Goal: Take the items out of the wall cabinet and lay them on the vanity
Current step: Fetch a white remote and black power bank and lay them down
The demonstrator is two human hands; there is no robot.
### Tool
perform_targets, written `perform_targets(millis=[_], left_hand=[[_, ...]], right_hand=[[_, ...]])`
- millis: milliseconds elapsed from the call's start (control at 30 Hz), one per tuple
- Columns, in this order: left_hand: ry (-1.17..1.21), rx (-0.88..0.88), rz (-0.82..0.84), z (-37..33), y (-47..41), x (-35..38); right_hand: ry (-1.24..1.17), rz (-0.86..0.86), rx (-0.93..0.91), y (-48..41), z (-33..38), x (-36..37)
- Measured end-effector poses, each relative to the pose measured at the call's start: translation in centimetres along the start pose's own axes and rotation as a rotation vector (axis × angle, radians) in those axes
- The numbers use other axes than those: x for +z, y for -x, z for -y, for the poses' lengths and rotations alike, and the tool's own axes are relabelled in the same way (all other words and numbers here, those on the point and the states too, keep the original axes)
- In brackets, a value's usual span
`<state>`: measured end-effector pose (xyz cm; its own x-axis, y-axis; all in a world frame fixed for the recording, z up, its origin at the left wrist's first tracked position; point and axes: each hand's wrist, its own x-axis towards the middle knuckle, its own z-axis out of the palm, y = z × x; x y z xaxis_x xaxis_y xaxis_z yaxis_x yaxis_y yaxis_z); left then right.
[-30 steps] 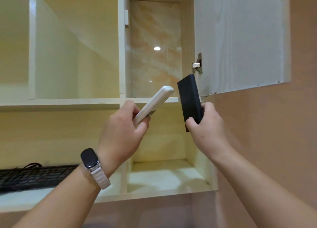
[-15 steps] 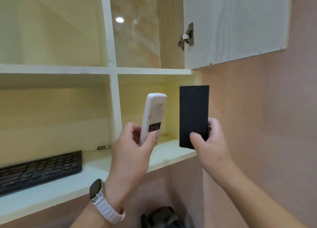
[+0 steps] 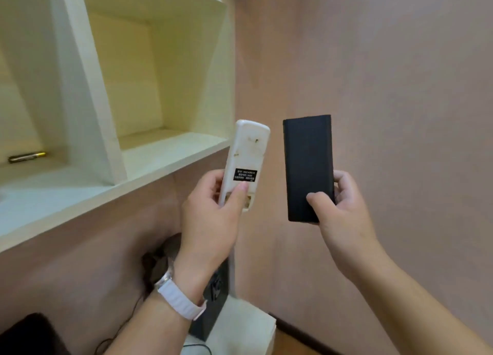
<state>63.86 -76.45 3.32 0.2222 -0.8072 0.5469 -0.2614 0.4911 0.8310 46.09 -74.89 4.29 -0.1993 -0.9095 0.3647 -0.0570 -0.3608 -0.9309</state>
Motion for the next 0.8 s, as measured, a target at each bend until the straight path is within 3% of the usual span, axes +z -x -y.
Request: perform_targets(millis=[367, 800], left_hand=[[0.327, -0.159, 0.415, -4.4, 10.8, 14.0], [0.514, -0.325, 0.949, -19.3, 35.3, 34.2]], right_hand=[[0.049, -0.361, 0.116, 8.9, 0.3, -17.0], [0.093, -0.884, 0.125, 30.8, 5.1, -45.9]])
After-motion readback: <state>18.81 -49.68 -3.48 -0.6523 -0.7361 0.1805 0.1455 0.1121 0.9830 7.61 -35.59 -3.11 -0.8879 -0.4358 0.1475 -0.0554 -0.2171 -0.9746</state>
